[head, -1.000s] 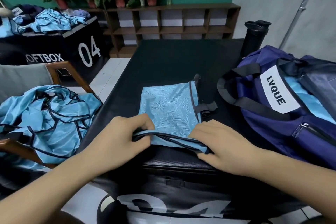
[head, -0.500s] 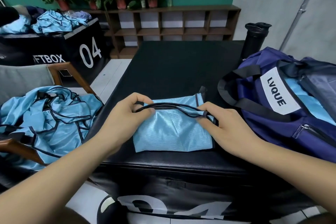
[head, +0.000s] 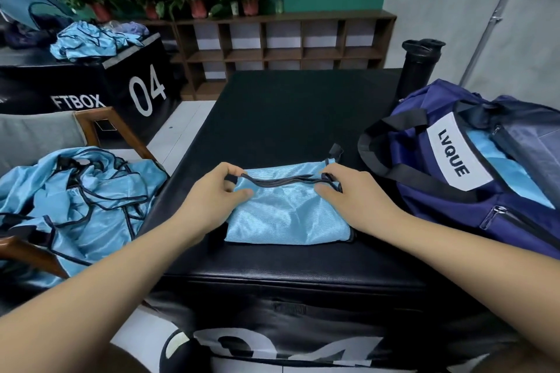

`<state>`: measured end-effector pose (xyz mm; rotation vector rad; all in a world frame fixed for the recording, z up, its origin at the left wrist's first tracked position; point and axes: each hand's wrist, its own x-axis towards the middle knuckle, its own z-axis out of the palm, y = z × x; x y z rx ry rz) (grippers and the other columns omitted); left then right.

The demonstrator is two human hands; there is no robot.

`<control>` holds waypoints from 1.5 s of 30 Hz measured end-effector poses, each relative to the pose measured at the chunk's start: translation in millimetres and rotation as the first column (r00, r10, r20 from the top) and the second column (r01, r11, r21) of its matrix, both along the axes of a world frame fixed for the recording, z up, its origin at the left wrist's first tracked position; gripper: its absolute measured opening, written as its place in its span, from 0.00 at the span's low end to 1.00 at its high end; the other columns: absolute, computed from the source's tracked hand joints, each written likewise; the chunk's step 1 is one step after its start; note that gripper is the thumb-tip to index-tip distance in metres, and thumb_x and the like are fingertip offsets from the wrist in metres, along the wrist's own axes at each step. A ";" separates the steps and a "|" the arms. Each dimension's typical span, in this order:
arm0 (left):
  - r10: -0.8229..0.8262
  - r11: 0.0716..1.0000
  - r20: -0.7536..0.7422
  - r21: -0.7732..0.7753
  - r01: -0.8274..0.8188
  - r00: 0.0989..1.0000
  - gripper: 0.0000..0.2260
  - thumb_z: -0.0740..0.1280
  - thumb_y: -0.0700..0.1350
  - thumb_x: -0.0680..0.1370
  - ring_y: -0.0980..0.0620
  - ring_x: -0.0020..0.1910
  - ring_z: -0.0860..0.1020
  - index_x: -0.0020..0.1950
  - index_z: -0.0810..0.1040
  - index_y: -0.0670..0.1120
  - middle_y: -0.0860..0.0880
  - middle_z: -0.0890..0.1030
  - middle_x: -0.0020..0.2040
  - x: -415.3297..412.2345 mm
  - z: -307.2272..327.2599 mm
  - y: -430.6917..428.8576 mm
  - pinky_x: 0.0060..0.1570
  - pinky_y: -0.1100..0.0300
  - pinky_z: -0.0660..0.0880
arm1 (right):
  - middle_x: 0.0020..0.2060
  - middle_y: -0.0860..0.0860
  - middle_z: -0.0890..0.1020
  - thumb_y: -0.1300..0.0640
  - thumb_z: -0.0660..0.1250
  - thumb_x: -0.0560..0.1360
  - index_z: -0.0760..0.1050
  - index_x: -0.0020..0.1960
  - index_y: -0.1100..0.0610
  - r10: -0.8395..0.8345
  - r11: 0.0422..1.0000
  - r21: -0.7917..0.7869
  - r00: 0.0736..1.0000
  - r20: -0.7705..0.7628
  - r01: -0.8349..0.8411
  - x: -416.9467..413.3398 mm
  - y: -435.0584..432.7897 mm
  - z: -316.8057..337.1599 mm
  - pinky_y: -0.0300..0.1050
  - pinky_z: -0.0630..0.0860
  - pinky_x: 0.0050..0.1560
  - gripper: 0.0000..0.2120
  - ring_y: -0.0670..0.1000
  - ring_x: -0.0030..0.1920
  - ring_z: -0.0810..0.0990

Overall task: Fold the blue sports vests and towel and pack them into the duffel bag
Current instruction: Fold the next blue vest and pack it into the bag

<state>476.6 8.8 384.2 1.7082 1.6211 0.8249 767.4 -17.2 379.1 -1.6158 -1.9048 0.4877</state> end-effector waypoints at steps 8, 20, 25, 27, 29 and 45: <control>-0.020 0.988 -0.297 0.140 0.064 0.955 0.20 0.79 0.53 0.76 0.58 0.44 0.79 0.61 0.72 0.58 0.55 0.79 0.46 -4.9 -4.2 6.1 0.40 0.61 0.71 | 0.56 0.46 0.70 0.42 0.68 0.81 0.63 0.71 0.44 -0.065 0.993 0.113 0.957 0.281 0.034 -0.8 -2.2 6.9 0.57 0.79 0.49 0.22 0.55 0.47 0.79; -0.201 0.905 -0.363 0.287 0.315 0.910 0.10 0.71 0.45 0.82 0.52 0.43 0.77 0.55 0.75 0.59 0.60 0.72 0.57 -1.9 -5.6 27.5 0.47 0.64 0.73 | 0.49 0.45 0.73 0.40 0.61 0.82 0.75 0.59 0.48 0.323 0.867 0.148 0.763 0.560 -0.476 -28.1 -59.7 14.8 0.51 0.77 0.48 0.14 0.52 0.51 0.75; -0.221 0.921 -0.401 0.215 0.326 0.889 0.11 0.71 0.41 0.81 0.50 0.51 0.80 0.49 0.78 0.59 0.59 0.76 0.59 -6.2 -10.2 39.0 0.55 0.54 0.77 | 0.45 0.47 0.73 0.50 0.69 0.80 0.74 0.51 0.51 0.275 0.841 0.177 0.685 0.675 -0.512 -27.4 -54.8 3.1 0.51 0.75 0.39 0.06 0.53 0.44 0.75; -0.239 0.925 -0.410 0.180 0.334 0.880 0.11 0.71 0.42 0.81 0.52 0.51 0.80 0.47 0.78 0.59 0.58 0.78 0.57 -9.2 -7.8 40.8 0.56 0.51 0.78 | 0.42 0.47 0.72 0.56 0.73 0.76 0.72 0.46 0.51 0.252 0.842 0.195 0.685 0.683 -0.503 -24.8 -52.1 -0.6 0.51 0.73 0.34 0.08 0.53 0.40 0.73; -0.268 0.926 -0.416 0.138 0.351 0.869 0.11 0.71 0.42 0.80 0.53 0.51 0.80 0.46 0.79 0.59 0.56 0.80 0.54 -11.6 -2.6 39.5 0.56 0.51 0.78 | 0.40 0.47 0.72 0.58 0.74 0.73 0.72 0.44 0.51 0.244 0.843 0.206 0.695 0.676 -0.497 -21.5 -50.3 -1.6 0.51 0.73 0.32 0.10 0.53 0.39 0.72; -0.587 0.789 -0.403 -0.091 0.608 0.702 0.11 0.75 0.63 0.77 0.56 0.49 0.76 0.54 0.80 0.62 0.55 0.75 0.49 10.6 20.2 -61.5 0.50 0.64 0.73 | 0.48 0.47 0.72 0.63 0.67 0.78 0.75 0.58 0.49 0.068 0.949 0.192 0.755 0.652 -0.252 45.1 -0.2 -2.2 0.50 0.72 0.42 0.12 0.54 0.49 0.72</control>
